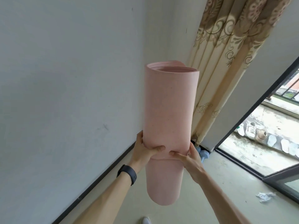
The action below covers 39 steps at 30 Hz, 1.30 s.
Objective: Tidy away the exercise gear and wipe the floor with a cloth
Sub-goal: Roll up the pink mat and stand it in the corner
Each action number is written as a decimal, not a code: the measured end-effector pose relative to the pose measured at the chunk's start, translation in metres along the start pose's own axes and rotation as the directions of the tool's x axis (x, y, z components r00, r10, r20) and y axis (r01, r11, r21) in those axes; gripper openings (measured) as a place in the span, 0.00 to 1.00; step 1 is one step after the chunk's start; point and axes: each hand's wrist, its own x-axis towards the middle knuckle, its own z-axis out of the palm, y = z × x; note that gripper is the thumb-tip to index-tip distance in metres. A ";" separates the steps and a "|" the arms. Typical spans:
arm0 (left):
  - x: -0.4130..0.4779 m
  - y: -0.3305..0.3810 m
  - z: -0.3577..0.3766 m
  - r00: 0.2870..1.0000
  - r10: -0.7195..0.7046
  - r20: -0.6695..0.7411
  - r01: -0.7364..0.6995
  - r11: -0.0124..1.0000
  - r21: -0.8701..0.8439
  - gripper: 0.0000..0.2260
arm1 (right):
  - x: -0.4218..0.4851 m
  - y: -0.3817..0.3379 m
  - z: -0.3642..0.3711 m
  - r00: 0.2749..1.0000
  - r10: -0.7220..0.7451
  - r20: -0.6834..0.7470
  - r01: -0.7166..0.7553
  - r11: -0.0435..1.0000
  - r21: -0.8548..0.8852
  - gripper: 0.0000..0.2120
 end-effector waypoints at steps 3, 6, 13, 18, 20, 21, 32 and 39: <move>0.047 0.002 0.022 0.999 -0.033 0.015 0.033 0.999 0.009 0.45 | 0.044 -0.006 -0.018 0.999 0.021 -0.030 -0.021 1.000 -0.015 0.37; 0.093 -0.002 0.044 0.998 -0.065 0.014 0.065 0.998 0.021 0.45 | 0.091 -0.003 -0.035 0.998 0.054 -0.040 -0.054 0.998 -0.009 0.35; 0.217 -0.021 0.085 0.979 -0.204 0.005 0.203 0.976 0.076 0.44 | 0.219 0.019 -0.070 0.978 0.205 0.043 -0.205 0.979 0.009 0.44; 0.325 -0.039 0.111 0.943 -0.326 -0.061 0.331 0.939 0.097 0.41 | 0.347 0.039 -0.089 0.936 0.319 0.147 -0.316 0.948 -0.045 0.49; 0.363 -0.051 0.118 0.916 -0.393 -0.084 0.400 0.912 0.092 0.43 | 0.395 0.045 -0.090 0.920 0.354 0.171 -0.346 0.935 -0.072 0.48; 0.379 -0.058 0.120 0.896 -0.432 -0.104 0.441 0.893 0.087 0.43 | 0.416 0.049 -0.090 0.909 0.378 0.175 -0.367 0.926 -0.092 0.47; 0.589 -0.162 0.103 0.828 -0.544 -0.134 0.557 0.825 0.097 0.45 | 0.643 0.155 -0.058 0.854 0.468 0.225 -0.432 0.881 -0.195 0.61; 0.691 -0.259 0.087 0.876 -0.471 -0.104 0.480 0.871 0.100 0.45 | 0.755 0.245 -0.042 0.873 0.434 0.223 -0.365 0.884 -0.293 0.63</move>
